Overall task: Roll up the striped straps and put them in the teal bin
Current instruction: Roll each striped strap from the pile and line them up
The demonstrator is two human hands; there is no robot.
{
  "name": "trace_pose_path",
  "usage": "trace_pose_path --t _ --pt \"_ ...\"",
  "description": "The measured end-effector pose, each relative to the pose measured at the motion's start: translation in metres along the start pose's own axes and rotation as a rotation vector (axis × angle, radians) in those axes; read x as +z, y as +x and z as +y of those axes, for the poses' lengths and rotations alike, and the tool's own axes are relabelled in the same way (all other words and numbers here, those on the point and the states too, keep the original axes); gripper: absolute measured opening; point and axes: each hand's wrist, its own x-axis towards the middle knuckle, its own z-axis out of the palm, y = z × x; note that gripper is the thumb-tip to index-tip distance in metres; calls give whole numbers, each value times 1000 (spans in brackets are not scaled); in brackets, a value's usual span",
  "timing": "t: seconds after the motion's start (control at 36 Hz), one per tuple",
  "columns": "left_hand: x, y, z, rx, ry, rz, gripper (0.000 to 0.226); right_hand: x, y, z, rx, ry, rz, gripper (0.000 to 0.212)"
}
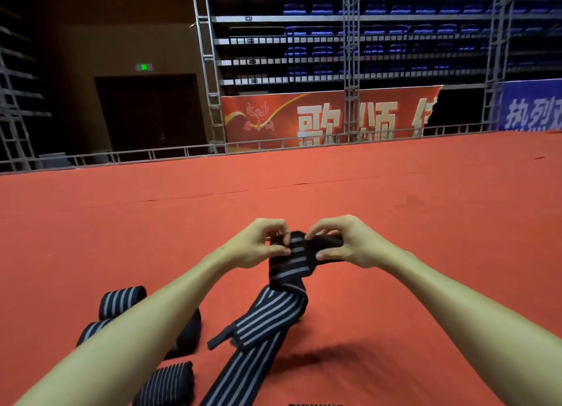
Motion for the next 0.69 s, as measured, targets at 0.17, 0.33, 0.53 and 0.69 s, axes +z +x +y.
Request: trace_pose_path --t 0.17,0.33,0.53,0.69 --pt "-1 -5 10 13 55 -37 23 2 3 -1 -13 3 71 40" --pt "3 -3 20 100 113 -57 29 3 6 -3 0 121 135 38" --pt "6 4 26 78 65 41 29 5 11 -11 -71 196 304 49" --pt "8 7 33 104 -107 275 30 9 12 -15 -53 325 455 32"
